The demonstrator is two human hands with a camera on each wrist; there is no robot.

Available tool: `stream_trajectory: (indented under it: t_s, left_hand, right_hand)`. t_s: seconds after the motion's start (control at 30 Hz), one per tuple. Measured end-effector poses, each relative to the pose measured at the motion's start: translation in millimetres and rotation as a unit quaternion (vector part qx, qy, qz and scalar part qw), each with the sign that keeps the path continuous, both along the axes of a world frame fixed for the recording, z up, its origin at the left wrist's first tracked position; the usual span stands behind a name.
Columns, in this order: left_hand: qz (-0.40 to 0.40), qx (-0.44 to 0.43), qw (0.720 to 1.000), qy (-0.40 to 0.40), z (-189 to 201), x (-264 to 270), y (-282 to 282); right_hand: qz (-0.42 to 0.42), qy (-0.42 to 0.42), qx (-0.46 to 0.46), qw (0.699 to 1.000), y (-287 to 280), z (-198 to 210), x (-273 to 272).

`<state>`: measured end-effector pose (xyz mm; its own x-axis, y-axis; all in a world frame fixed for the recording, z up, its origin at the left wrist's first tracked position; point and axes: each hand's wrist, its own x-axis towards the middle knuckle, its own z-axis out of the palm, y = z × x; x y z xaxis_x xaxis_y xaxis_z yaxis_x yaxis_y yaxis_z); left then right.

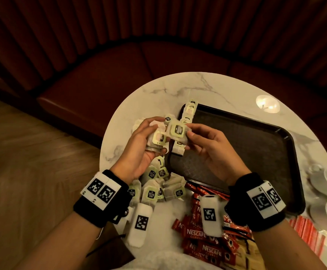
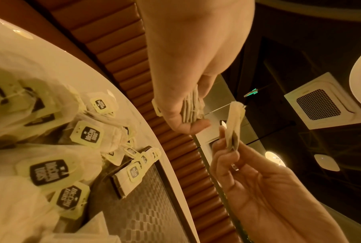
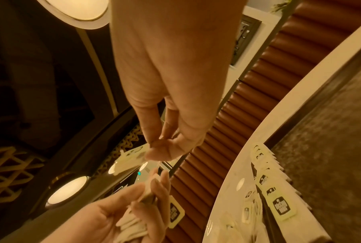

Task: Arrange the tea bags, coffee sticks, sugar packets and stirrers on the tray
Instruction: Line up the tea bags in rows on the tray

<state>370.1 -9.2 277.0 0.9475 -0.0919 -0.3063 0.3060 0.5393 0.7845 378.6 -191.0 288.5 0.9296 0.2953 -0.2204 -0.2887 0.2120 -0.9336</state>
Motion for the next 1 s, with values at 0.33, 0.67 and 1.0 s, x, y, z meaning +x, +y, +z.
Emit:
stream_trajectory:
  t_s: [0.33, 0.67, 1.0]
  left_hand:
    - [-0.018, 0.105, 0.992, -0.068, 7.0, -5.7, -11.0]
    - [-0.002, 0.138, 0.989, -0.062, 7.6, -4.8, -12.7]
    - [0.011, 0.144, 0.986, -0.082, 6.0, -4.2, -12.5]
  right_hand:
    - [-0.043, 0.023, 0.065, 0.997, 5.1, 1.7, -2.4]
    - [-0.045, -0.031, -0.009, 0.998, 5.1, 1.4, -2.9]
    - [-0.062, -0.035, -0.025, 0.997, 2.1, -1.2, -1.4]
